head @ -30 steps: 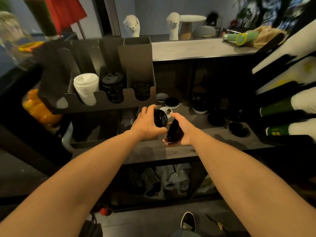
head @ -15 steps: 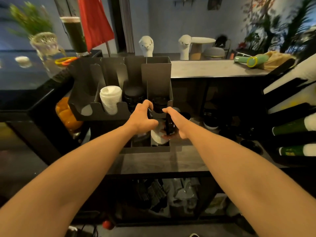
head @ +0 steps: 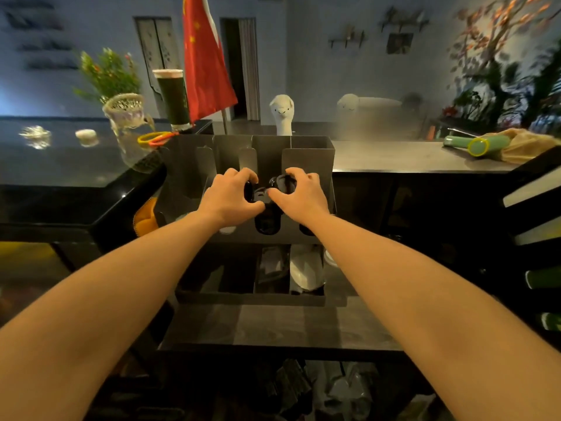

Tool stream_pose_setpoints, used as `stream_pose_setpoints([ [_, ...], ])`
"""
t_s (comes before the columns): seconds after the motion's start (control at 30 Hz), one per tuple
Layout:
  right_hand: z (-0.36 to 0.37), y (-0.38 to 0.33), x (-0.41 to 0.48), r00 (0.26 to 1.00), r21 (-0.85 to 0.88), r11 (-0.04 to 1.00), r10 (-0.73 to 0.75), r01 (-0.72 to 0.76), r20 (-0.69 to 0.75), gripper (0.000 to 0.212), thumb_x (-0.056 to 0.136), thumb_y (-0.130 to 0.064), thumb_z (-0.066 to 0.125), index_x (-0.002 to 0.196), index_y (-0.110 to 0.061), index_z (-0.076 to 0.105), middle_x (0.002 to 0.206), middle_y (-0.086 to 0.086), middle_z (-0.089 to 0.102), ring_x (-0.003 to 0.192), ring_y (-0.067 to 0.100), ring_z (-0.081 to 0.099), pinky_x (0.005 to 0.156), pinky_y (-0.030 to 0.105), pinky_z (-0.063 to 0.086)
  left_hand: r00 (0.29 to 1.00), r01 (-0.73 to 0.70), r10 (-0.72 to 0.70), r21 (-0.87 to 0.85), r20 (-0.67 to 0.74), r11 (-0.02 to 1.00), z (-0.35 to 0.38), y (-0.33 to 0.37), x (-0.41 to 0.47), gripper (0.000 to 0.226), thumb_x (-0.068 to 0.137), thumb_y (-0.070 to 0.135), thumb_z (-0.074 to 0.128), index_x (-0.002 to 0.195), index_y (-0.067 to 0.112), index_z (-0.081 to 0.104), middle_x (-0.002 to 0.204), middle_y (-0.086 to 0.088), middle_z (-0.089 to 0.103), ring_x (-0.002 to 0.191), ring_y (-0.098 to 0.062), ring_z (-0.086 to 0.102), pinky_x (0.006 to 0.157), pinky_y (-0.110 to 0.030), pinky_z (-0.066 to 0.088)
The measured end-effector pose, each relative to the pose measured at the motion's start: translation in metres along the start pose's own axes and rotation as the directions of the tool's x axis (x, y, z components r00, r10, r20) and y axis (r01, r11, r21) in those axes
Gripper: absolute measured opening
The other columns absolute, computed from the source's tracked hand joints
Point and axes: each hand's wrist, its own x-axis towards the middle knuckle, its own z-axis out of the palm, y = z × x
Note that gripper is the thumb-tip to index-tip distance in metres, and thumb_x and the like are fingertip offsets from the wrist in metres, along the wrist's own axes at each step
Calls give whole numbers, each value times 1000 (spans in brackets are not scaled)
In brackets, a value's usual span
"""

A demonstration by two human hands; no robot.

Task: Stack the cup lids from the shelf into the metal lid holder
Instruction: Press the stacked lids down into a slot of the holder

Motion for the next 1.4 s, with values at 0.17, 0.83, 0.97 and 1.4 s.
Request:
stream_pose_setpoints([
  [0.17,12,-6,20,980,-298,934,-187,197,62,70,83,-50,73,142,-26,43,144,2,45,130,27,42,99,46,45,998,-13,-5,313,58,950,-1,-8,12,69,86,46,65,146,35,34,132,-8,46,122,-31,44,97,-48,46],
  [0.83,29,6,35,945,-488,818,-322,306,53,27,101,-32,44,117,-20,62,114,2,62,108,22,50,86,37,41,976,-136,25,513,218,848,15,-21,41,50,91,47,58,138,33,46,132,-9,44,127,-33,36,100,-51,39],
  [0.97,35,10,31,954,-460,841,-295,284,51,23,100,-26,50,119,-19,61,111,3,61,105,22,52,84,35,43,978,-134,38,483,204,865,23,-15,40,51,91,46,59,138,31,46,135,-10,45,129,-33,37,101,-51,40],
  [1.4,32,3,18,936,-209,941,-306,268,-174,26,100,-26,51,125,-19,55,113,2,62,105,19,54,76,31,49,996,-91,89,187,18,978,20,-13,26,49,82,38,71,123,21,51,124,-8,50,115,-28,44,90,-40,49],
])
